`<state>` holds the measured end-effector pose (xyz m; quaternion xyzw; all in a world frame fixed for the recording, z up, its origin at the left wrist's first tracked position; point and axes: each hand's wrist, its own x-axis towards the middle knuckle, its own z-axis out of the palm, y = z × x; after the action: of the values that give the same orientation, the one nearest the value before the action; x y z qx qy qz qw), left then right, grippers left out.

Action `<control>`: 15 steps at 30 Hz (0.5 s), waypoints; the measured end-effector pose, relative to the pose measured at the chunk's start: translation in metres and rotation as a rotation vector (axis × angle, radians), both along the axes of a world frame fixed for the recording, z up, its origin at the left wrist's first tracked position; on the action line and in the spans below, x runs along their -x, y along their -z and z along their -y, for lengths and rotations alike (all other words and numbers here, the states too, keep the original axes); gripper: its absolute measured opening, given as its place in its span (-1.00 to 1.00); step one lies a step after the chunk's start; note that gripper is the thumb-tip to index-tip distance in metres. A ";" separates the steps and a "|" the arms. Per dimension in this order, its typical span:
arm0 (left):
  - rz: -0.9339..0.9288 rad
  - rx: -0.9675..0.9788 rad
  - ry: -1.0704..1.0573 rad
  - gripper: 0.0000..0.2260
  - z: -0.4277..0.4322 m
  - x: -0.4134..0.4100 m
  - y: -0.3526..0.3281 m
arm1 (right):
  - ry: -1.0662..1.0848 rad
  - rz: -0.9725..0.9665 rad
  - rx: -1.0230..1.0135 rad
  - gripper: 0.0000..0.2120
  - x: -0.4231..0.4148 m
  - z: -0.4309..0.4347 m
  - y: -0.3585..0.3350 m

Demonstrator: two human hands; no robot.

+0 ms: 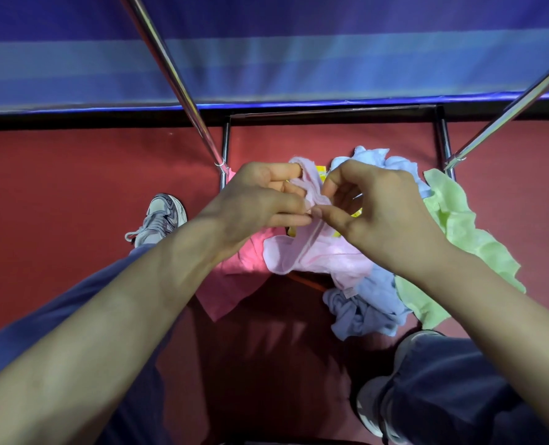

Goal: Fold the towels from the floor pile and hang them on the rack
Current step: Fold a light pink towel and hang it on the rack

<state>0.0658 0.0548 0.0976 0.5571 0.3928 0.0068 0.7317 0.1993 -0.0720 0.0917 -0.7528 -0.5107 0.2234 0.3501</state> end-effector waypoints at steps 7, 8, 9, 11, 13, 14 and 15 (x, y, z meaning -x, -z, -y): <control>-0.006 -0.077 0.061 -0.39 0.003 -0.001 0.000 | 0.046 0.010 0.002 -0.85 0.003 0.000 -0.004; -0.009 -0.078 0.062 -0.39 0.003 -0.001 0.001 | 0.030 0.005 0.008 -0.86 0.004 0.000 -0.005; -0.012 -0.077 0.063 -0.41 0.002 -0.002 0.000 | 0.011 -0.006 0.013 -0.88 0.004 0.000 -0.005; -0.009 -0.072 0.082 -0.53 0.000 -0.001 -0.001 | -0.034 -0.042 0.029 -0.89 0.005 0.000 -0.006; -0.007 -0.111 0.129 -0.76 -0.001 0.000 -0.002 | -0.066 -0.074 0.066 -0.76 0.007 0.001 -0.008; -0.008 -0.164 0.149 -0.83 -0.001 0.001 -0.001 | -0.075 -0.104 0.088 -0.69 0.007 0.001 -0.010; -0.002 -0.228 0.166 -0.82 0.000 0.002 0.000 | -0.078 -0.168 0.108 -0.63 0.007 0.001 -0.012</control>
<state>0.0639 0.0545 0.0972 0.6672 0.3429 -0.0096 0.6612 0.1922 -0.0731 0.1041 -0.7288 -0.4957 0.3262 0.3417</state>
